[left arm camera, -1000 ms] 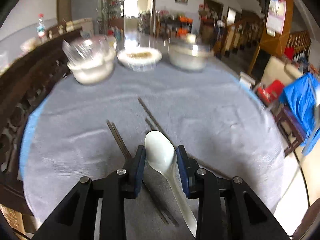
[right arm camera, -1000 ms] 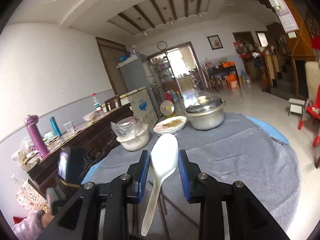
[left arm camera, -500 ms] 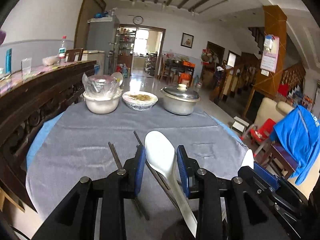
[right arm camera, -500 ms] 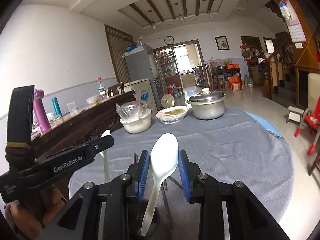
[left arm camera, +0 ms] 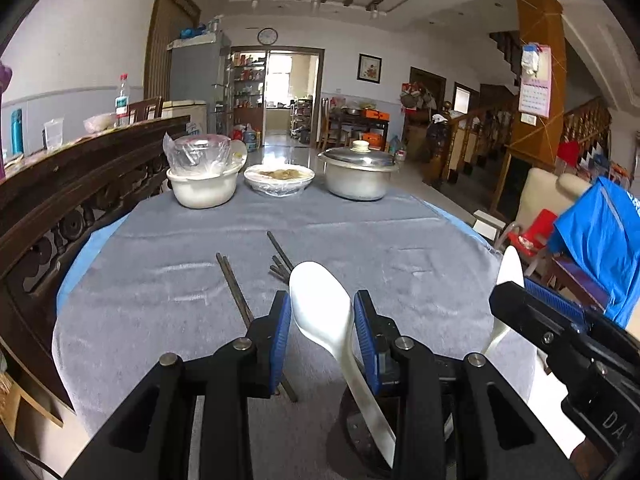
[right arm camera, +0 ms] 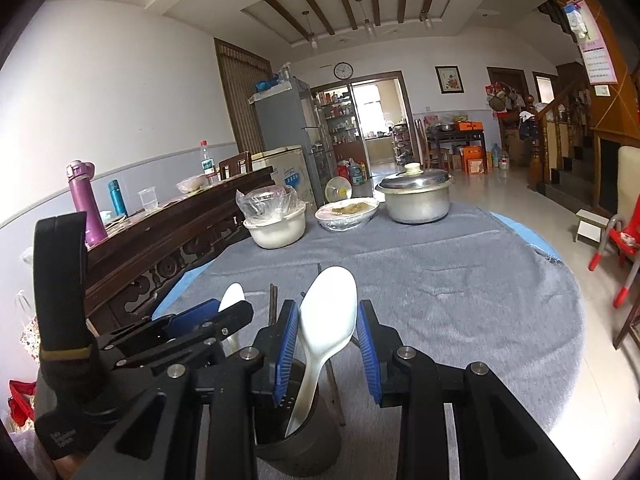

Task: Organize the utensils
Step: 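Lower the spoons into the grey cup and open both tools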

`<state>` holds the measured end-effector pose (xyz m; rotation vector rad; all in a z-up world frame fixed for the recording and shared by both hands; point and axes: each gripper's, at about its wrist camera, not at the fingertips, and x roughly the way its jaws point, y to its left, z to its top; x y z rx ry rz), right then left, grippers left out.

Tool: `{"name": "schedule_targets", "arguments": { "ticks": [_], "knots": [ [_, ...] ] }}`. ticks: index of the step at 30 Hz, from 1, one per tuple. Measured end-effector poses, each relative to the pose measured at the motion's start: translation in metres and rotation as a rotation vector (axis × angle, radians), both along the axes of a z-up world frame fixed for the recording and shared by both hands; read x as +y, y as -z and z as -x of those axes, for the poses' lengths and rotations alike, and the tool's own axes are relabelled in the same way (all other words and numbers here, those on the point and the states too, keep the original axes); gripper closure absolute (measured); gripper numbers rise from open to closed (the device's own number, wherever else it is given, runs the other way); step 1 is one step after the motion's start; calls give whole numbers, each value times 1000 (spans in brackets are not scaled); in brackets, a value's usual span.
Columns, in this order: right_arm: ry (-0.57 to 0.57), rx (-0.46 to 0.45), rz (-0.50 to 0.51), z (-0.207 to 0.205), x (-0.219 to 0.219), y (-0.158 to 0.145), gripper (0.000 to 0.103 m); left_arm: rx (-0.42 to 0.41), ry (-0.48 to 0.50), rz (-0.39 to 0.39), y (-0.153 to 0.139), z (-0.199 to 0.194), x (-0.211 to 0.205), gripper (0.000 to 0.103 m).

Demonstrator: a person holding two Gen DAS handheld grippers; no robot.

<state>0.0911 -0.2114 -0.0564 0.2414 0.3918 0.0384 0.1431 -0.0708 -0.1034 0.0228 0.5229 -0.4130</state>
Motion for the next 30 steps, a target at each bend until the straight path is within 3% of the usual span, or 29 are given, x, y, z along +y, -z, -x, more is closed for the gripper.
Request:
{"name": "schedule_targets", "arguments": {
  "ticks": [13,30],
  "knots": [
    [23,-11,-48,7,-12,-5,69,3,57,20,-5,22,17,67],
    [106,42,-120,-2,-41,5,69,40,-94,92,-12,4,74,66]
  ]
}}
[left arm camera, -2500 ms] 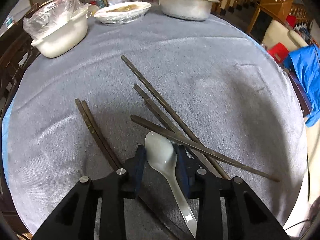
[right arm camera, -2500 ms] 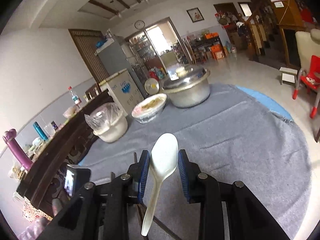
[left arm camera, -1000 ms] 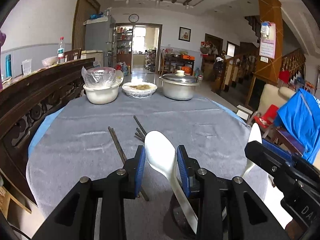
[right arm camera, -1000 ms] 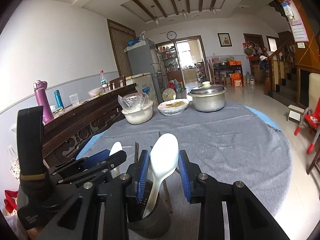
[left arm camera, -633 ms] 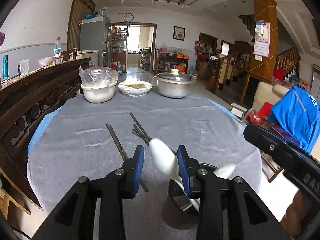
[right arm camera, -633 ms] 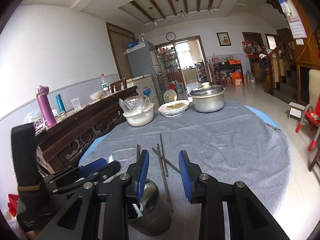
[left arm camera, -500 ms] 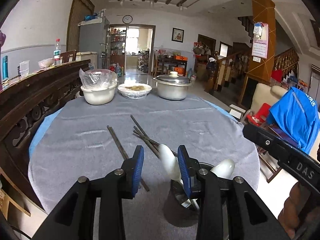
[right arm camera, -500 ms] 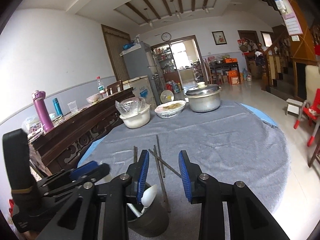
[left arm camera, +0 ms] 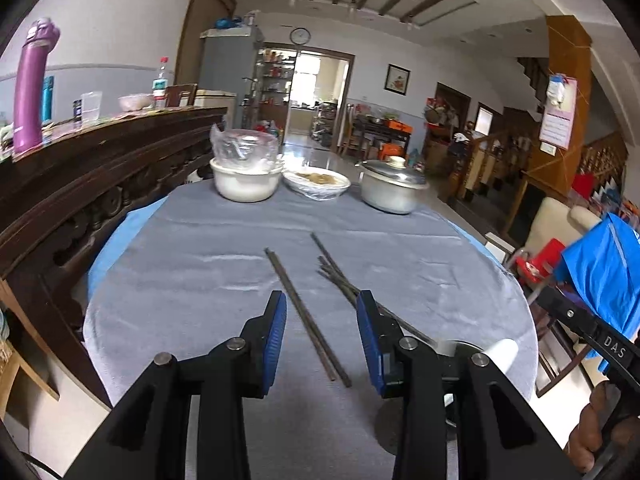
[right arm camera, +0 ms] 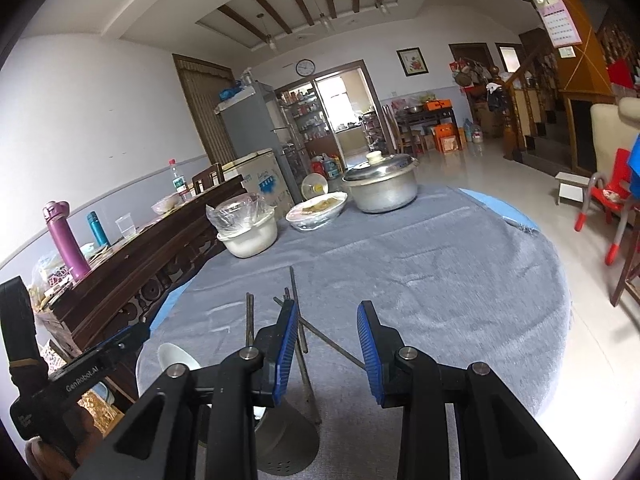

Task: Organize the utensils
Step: 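Lower the spoons into the grey cup and open both tools, then close the right tool on a dark chopstick lying on the cloth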

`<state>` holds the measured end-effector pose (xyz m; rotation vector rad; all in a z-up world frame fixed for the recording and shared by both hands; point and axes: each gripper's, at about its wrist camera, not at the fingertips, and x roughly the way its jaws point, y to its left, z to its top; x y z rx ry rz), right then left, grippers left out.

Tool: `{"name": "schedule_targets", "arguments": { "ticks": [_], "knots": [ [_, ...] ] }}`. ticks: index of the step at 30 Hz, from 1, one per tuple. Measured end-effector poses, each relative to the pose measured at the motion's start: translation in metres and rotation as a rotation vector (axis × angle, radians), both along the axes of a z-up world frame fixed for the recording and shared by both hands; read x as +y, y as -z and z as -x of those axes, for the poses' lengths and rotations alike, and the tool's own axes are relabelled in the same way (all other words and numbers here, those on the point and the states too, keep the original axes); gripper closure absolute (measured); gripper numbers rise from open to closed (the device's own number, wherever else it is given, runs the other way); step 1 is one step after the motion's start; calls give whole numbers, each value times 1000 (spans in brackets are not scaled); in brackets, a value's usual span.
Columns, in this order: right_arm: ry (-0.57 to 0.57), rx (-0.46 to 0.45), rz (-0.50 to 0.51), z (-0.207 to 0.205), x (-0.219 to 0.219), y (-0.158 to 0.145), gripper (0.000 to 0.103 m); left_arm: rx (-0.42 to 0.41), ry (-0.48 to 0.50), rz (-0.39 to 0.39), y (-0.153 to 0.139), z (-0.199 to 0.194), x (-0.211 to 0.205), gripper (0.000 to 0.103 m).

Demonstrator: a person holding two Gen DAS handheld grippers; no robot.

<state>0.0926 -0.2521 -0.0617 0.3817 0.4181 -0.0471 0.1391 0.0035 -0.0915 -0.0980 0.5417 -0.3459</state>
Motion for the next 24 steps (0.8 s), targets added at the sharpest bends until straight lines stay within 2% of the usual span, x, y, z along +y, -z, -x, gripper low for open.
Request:
{"name": "schedule_targets", "arguments": {
  "ticks": [2,10,18,21,24],
  "knots": [
    [3,6,-4,0,-3,1,69,15,-6,15,2,-3,5,66],
    [13,34,-39,-7,-15,8,69,81,-25,-3,18,-15,9,65],
    [35,82,-76,-14,-36,20,69,223,-19,-40,52,-34,6,65],
    [-5,123,-79,-25,-43,25,69,266,-21,-34,59,-40,8,65],
    [-67,165,-87,-46,-49,28,69,310,-20,-33,65,-50,11,60]
  ]
}}
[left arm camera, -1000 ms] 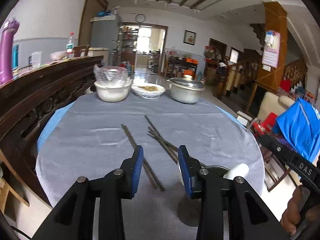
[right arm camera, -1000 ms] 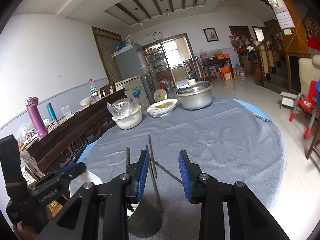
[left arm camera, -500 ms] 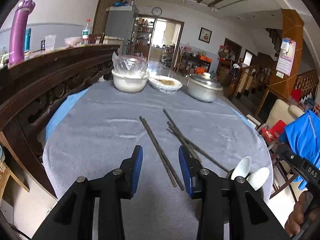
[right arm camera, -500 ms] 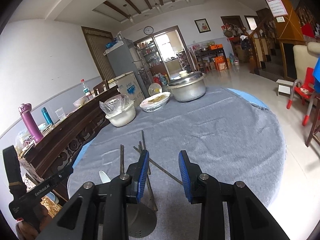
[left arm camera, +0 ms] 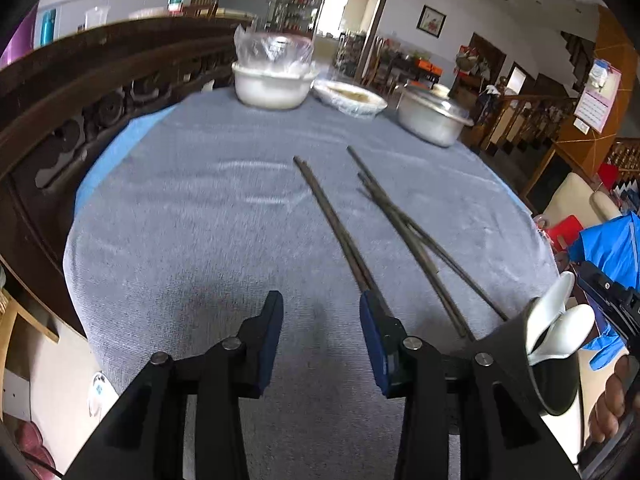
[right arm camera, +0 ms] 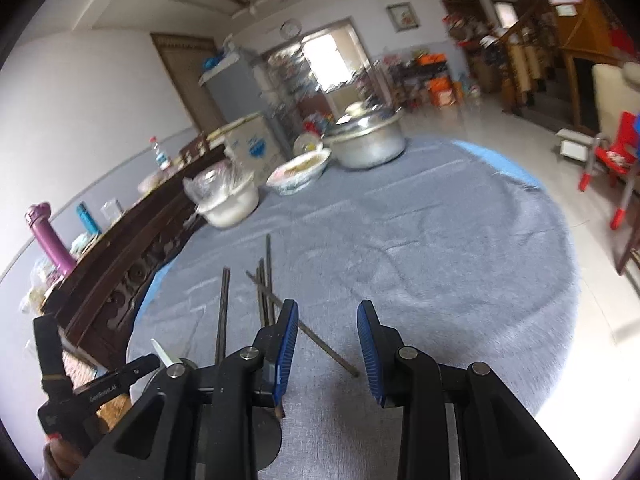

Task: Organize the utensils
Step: 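Close the right tool on a dark chopstick lying on the cloth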

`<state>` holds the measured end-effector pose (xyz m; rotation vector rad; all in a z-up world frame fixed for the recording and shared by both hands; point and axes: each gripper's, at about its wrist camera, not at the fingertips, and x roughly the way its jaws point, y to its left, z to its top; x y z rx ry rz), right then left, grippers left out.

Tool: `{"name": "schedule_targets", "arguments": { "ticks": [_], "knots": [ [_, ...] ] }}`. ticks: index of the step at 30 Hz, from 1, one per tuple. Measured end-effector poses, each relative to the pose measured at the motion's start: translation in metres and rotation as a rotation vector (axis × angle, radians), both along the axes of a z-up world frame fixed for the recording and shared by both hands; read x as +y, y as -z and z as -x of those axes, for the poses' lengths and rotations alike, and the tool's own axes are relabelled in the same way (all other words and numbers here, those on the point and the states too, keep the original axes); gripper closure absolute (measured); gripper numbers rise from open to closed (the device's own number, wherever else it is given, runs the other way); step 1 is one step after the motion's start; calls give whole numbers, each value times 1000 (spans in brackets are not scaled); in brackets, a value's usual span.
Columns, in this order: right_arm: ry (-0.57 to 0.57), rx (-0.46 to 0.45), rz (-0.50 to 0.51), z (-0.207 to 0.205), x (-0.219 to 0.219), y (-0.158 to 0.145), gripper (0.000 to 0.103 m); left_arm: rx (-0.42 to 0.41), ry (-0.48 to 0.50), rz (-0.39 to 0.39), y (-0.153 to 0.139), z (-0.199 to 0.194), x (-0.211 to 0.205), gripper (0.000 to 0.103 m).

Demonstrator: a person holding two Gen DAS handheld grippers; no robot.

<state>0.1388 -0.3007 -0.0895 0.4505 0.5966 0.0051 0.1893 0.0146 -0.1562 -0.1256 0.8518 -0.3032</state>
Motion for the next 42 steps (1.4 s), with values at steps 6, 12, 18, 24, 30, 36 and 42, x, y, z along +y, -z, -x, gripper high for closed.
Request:
{"name": "schedule_targets", "arguments": {
  "ticks": [6,12,18,24,30,36,42],
  "knots": [
    [-209,94,5,-69,-4,-3,69,68,33,-1,-2,-33,5,55],
    [-449,187,52,-148,41,1,69,142,12,32,-13,-86,21,53],
    [-623,274,91,-207,101,21,69,214,-12,60,-14,-120,35,53],
    [-666,359,211,-239,141,51,71,245,7,42,-10,-143,33,59],
    [-640,374,314,-240,145,68,97,289,52,80,-5,-174,15,59],
    [-536,298,204,-221,100,54,102,314,54,52,7,-211,-16,59],
    [-474,268,87,-199,55,47,102,391,-3,66,28,-253,-27,66]
  ]
}}
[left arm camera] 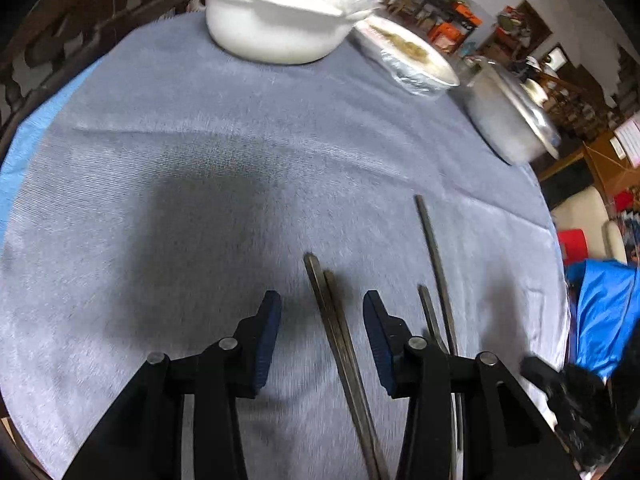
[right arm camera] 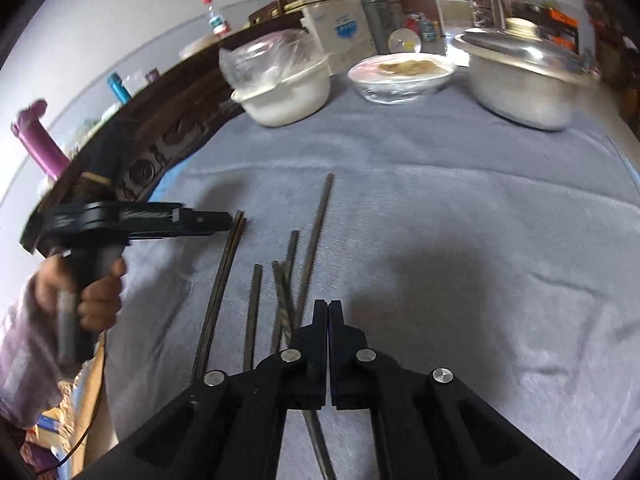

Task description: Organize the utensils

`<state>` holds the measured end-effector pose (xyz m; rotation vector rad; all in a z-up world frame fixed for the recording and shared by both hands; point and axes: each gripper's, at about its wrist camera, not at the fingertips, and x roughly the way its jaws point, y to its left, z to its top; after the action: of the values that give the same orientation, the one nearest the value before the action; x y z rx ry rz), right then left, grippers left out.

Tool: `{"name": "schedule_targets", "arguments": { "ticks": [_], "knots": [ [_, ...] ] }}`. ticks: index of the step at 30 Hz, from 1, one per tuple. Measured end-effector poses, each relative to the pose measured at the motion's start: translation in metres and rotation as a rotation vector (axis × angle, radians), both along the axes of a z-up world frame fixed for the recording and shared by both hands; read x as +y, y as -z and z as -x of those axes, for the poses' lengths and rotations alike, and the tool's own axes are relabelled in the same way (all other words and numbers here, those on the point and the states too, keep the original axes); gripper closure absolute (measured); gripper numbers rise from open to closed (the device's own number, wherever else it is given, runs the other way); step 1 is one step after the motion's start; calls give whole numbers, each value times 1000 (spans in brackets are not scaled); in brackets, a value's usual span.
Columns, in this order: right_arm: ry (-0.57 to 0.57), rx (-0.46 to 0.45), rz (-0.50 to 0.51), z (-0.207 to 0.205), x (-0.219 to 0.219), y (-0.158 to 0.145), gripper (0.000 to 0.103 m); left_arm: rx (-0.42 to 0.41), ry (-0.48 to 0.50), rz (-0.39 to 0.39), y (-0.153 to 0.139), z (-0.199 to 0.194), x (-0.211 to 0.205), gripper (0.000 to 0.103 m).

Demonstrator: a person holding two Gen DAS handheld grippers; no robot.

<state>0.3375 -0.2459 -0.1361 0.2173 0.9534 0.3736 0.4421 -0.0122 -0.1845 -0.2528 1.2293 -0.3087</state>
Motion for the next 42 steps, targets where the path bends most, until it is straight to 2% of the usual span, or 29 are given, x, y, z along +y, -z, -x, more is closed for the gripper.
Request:
{"name": "schedule_targets", "arguments": {
  "ticks": [2,4,7,10,13,16,18,19,20,22,23,24,26,28,31,34,35,36,42],
  "knots": [
    [2,7,-20,0,-5,-1,102,13,0,24,4,-6,-3,86],
    [5,15,-31,3,-12,-1,102,20,4,13,7,-9,-10,97],
    [1,40,-64,1,-14,0,101,-28,19,-4,-1,-4,-22,100],
    [-12,46,-60,-2,-9,3,101,-90,99,26,-21,8,-37,100],
    [-30,61,-51,-5,0,7,101,-145,162,23,-40,21,-45,100],
    [-54,65,-33,-9,13,9,101,-165,147,-14,-47,22,-36,100],
    [-78,71,-14,-11,24,10,99,-135,111,-41,-40,18,-23,100],
    [-86,77,-6,-13,28,11,88,-111,99,-42,-36,15,-19,99],
    [-94,81,4,-16,34,13,73,-83,91,-42,-31,12,-17,91],
    [-106,75,16,-18,41,14,55,-35,65,-29,-22,9,-11,76],
    [-113,64,30,-19,45,14,54,-40,54,-30,-21,9,-9,75],
    [-119,52,62,-21,51,16,55,-44,49,-33,-21,8,-8,75],
    [-130,76,109,-25,58,23,70,-35,43,-23,-18,5,-10,75],
    [-142,99,125,-28,61,31,75,-13,42,-23,-14,0,-14,75],
    [-143,75,155,-25,63,33,95,14,43,-40,-5,-7,-25,75],
    [-111,46,123,-20,53,26,97,12,28,-47,-1,-10,-28,77],
    [-94,38,116,-19,47,24,97,11,41,-48,-1,-12,-31,90],
    [-74,33,104,-18,39,21,97,16,45,-51,1,-13,-34,97],
    [26,24,23,-8,0,13,97,-58,41,-49,-11,-5,-34,101]
  ]
}}
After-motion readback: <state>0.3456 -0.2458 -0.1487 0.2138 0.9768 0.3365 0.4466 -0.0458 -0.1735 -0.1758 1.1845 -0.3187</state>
